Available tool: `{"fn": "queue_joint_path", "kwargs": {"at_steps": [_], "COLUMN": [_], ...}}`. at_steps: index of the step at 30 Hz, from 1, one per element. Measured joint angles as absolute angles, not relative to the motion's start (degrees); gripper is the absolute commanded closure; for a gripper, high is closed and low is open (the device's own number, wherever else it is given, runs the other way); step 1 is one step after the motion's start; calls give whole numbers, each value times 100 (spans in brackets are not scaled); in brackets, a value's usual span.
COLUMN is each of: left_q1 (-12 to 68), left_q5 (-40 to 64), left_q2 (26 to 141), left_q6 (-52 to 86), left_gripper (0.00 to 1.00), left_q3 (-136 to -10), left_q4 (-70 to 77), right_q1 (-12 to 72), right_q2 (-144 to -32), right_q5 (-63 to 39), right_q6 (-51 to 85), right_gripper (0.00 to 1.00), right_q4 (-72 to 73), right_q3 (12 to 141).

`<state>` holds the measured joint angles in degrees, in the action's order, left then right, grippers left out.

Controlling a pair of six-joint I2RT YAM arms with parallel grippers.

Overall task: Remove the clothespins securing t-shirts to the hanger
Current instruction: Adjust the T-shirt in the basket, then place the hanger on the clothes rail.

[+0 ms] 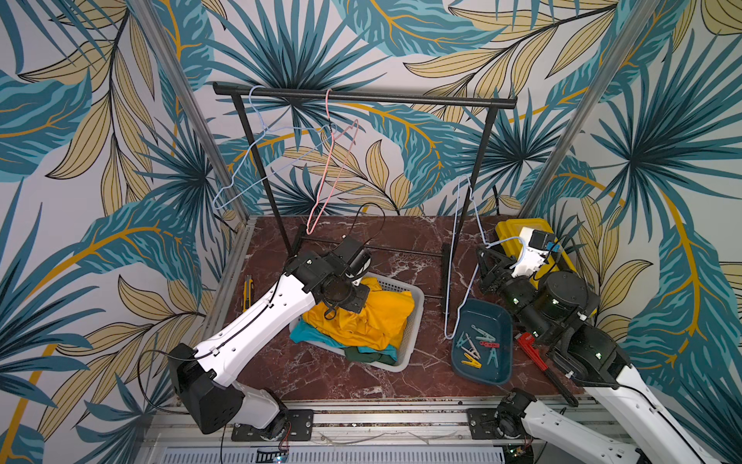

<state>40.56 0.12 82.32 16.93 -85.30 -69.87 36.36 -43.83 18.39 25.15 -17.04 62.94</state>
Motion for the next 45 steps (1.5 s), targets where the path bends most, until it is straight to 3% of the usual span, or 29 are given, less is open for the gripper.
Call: {"fn": "queue_joint_path", "kwargs": {"at_steps": [2,4,5,6,26,32,45], "left_q1": [4056,4056,4051,4045,2141,2001,1900], "left_q5": [174,340,416,491,3538,4263,5343], "left_q2": [8326,8499,8604,8696,9389,10215,10492], "left_q6": [1625,1623,1623,1621,301,152,132], "left_gripper": [41,12,3,0,0,12,32], "left_q3": [-8305,-8182,-8173,-8173,-10580,-11397,-11832], "left_q4": [-7004,-7041,-7065,-7067,-7157,-7135,-7144], "right_q1": [3636,3636,3636,3636,3632,3632,3597], "right_q2": [-4381,-4372,-4359,-4344,-3577,-3787,-3789], "right_q5": [1815,1765,1723,1680,-556,-1693,-2412], "right_q6": [2541,2580,2617,2641,3509,3892,4383], "right_gripper": [100,100,100,100,100,100,100], "right_q4": [-1704,-1715,-1737,-1774,-2882,-2829,-2104], "right_q3": [6292,6285,6278,6274,5778,5688,5527]}}
